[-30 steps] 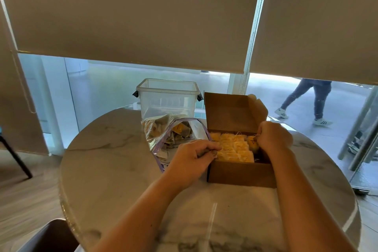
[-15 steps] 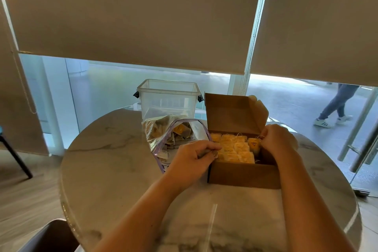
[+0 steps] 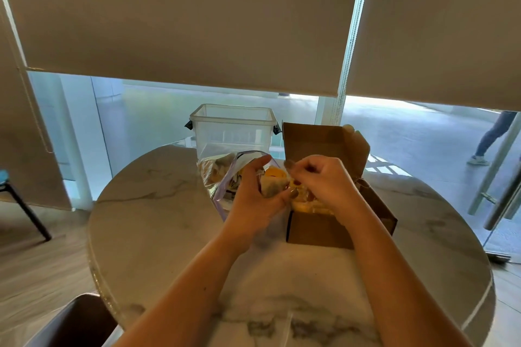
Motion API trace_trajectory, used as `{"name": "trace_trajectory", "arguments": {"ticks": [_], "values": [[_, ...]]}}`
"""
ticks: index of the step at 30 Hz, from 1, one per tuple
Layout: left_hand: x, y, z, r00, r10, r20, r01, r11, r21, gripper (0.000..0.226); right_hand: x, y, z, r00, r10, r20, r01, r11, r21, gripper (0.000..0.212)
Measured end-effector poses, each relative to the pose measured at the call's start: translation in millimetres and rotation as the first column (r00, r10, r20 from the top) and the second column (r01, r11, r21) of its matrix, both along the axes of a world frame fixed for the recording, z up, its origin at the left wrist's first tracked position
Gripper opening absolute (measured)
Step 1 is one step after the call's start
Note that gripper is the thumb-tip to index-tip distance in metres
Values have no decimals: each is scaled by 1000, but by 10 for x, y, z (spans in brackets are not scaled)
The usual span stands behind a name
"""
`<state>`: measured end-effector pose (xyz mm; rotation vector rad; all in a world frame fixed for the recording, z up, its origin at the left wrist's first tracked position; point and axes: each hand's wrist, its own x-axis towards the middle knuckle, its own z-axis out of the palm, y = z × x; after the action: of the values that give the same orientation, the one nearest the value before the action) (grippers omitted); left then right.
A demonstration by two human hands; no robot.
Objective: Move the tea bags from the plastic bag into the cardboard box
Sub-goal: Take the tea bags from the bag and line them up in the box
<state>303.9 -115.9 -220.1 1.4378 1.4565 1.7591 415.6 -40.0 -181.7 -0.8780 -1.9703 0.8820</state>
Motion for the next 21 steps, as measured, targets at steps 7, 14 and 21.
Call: {"name": "trace_trajectory", "arguments": {"ticks": [7,14,21], "values": [[-3,33,-20,991,60,-123,-59,998,13,70,-42,-79,-44,988,122,-91,-133,983,-129,10],[34,-3,8,992,21,-127,-12,998,67,62,29,-16,-49,987,153,-53,-155,988,-24,24],[23,12,-13,984,40,-172,-32,998,45,68,-60,-36,-172,976,180,125,-191,978,83,22]]}}
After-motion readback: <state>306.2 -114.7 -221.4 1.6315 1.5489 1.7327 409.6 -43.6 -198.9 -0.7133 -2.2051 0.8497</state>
